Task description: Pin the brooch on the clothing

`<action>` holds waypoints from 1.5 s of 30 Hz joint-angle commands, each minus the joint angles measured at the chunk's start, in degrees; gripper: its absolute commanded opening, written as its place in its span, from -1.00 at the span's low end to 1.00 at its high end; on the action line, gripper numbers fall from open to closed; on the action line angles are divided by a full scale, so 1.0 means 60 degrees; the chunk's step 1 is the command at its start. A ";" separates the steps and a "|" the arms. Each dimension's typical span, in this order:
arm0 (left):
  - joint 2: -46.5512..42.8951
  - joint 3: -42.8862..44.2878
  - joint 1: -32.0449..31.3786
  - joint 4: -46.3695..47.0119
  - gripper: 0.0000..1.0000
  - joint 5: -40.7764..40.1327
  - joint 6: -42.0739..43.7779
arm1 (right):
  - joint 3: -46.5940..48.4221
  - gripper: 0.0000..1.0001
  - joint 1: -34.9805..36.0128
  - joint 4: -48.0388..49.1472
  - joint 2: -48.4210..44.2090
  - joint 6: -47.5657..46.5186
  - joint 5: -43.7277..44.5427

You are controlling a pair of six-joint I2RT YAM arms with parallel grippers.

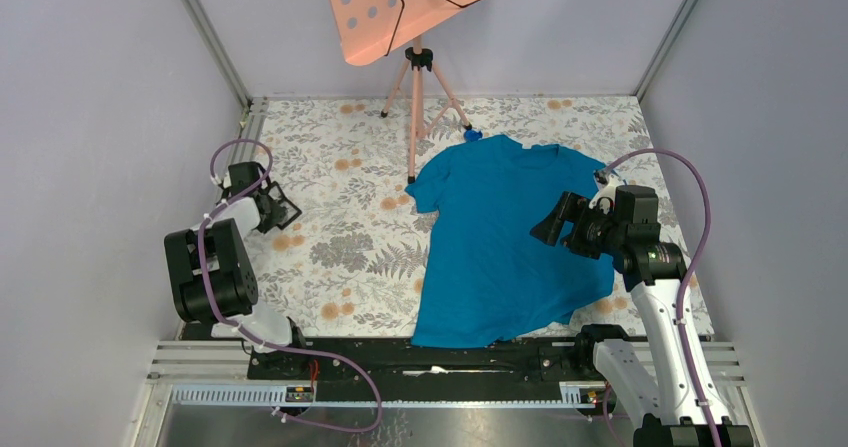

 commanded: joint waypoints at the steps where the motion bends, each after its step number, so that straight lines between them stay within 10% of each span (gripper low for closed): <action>1: -0.0540 -0.0024 0.0071 0.0366 -0.57 0.0040 -0.0019 | -0.0061 0.83 -0.0036 0.0010 -0.0065 0.0096 -0.0275; 26: -0.3376 0.0525 -0.1666 -0.1101 -1.00 -0.0519 0.0637 | 0.0226 0.84 -0.0036 -0.0216 -0.0259 0.0169 -0.0398; 45: -0.6544 0.1039 -1.0596 -0.2816 -1.00 -0.0625 0.4641 | -0.0541 0.73 0.0084 0.1304 -0.0240 0.3045 -0.2360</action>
